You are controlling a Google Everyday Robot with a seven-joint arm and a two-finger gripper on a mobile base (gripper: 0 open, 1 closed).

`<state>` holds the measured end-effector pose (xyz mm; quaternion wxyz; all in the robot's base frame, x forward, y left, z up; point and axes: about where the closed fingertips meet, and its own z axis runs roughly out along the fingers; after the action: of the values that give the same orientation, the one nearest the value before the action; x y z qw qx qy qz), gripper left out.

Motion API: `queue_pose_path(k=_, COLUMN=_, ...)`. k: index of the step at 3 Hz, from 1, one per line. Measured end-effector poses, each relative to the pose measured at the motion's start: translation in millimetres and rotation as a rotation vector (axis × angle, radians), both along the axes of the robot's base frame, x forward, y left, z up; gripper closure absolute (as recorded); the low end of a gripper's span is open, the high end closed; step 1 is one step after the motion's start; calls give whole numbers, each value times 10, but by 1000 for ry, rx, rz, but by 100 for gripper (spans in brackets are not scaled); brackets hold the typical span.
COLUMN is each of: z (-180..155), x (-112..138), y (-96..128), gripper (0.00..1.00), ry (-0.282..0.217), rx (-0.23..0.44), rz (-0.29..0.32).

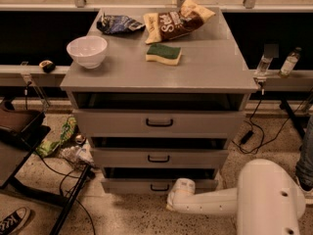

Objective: Close bottom drawer

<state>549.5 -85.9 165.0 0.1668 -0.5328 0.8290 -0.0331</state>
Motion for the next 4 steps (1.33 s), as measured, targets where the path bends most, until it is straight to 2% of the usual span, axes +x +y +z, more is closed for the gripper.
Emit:
queue_pose_path(k=1, z=-13, x=592, y=-191, gripper=72, ry=-31, rx=-39, rz=20)
queue_pose_path(k=2, z=-15, x=671, y=-211, gripper=95, ry=-38, rx=-43, rz=21)
queue_pose_path(k=3, z=-19, x=697, y=-214, gripper=100, ry=-46, rx=-46, rz=23)
queue_pose_path(k=4, z=-19, x=696, y=-213, gripper=84, ry=-46, rx=-46, rz=23)
